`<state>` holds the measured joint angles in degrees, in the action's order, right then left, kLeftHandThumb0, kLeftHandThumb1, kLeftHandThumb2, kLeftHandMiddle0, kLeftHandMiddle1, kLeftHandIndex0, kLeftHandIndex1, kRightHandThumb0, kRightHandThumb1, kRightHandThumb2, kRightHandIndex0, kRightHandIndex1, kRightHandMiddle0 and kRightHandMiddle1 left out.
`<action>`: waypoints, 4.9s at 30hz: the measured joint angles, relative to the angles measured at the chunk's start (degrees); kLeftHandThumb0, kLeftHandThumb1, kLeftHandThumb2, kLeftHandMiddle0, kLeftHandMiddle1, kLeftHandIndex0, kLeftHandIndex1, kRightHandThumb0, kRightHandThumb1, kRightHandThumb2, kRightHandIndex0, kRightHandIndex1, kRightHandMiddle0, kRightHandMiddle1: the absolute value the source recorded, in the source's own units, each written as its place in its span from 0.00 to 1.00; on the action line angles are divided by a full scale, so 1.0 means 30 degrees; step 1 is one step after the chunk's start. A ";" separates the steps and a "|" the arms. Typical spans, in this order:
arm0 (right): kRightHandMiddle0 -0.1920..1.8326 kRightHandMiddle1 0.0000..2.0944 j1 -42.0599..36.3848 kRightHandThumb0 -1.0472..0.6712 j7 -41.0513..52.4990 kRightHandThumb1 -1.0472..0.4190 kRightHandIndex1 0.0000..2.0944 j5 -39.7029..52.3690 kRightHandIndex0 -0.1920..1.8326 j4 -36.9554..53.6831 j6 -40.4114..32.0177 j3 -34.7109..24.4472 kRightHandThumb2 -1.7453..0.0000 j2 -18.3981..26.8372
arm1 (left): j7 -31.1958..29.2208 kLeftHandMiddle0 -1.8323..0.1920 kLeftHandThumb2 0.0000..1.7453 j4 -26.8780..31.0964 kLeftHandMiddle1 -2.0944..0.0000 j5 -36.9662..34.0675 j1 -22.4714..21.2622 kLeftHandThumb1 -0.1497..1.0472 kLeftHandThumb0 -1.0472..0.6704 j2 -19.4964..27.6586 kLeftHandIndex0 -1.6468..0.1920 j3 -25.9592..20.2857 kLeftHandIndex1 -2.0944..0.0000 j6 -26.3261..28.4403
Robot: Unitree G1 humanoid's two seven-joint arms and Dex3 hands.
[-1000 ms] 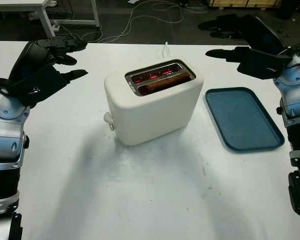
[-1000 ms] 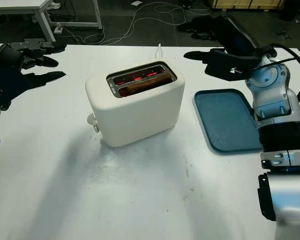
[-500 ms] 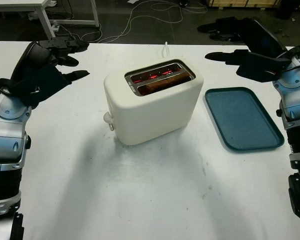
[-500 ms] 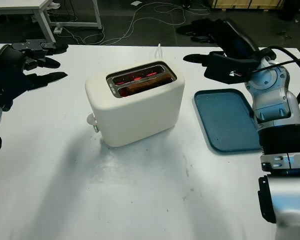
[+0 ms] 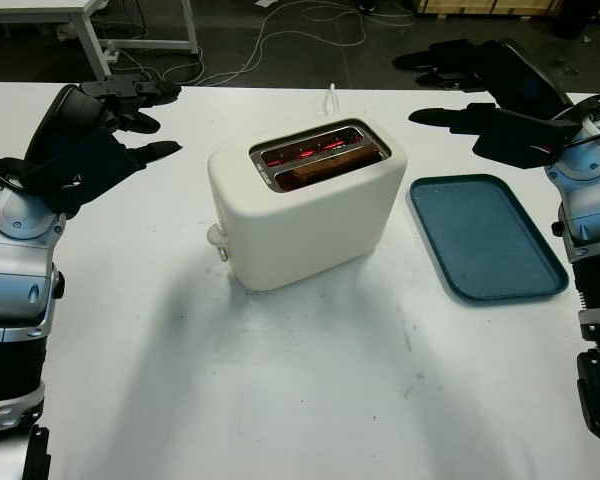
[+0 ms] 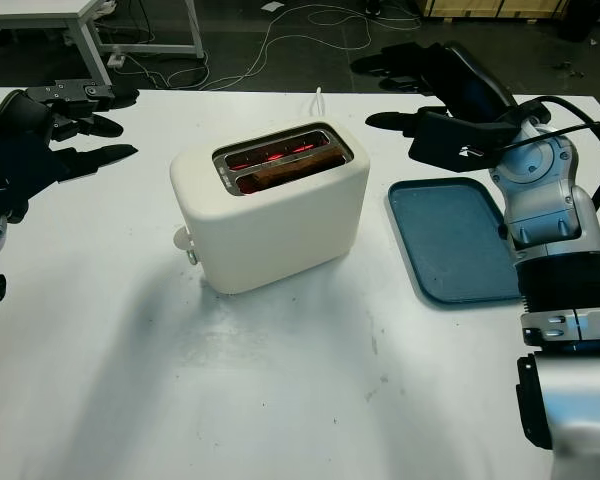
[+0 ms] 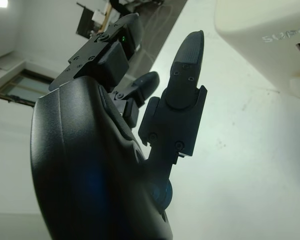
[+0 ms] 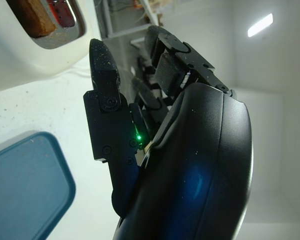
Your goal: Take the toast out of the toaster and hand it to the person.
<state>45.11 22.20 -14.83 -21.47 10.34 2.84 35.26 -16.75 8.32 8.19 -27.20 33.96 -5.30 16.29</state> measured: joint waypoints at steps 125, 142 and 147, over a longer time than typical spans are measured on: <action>0.42 0.00 -0.0089 0.37 0.0183 0.09 0.10 0.0104 0.40 -0.1775 0.1846 0.0043 0.95 -0.0196 | -0.0063 0.72 0.00 -0.0442 0.58 0.0195 -0.0552 0.86 0.29 -0.0148 0.56 0.0159 0.90 -0.0342; 0.42 0.00 -0.0087 0.37 0.0180 0.09 0.07 0.0043 0.42 -0.2180 0.2276 0.0067 0.94 -0.0195 | -0.0063 0.72 0.00 -0.0439 0.59 0.0187 -0.0551 0.85 0.30 -0.0148 0.57 0.0139 0.90 -0.0335; 0.42 0.00 -0.0087 0.36 0.0181 0.09 0.06 0.0044 0.42 -0.2179 0.2279 0.0067 0.94 -0.0196 | -0.0063 0.72 0.00 -0.0445 0.59 0.0194 -0.0552 0.85 0.30 -0.0147 0.56 0.0127 0.90 -0.0341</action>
<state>44.84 22.74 -14.70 -28.01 17.17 3.04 34.67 -16.94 6.98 8.77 -28.86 33.52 -4.91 15.27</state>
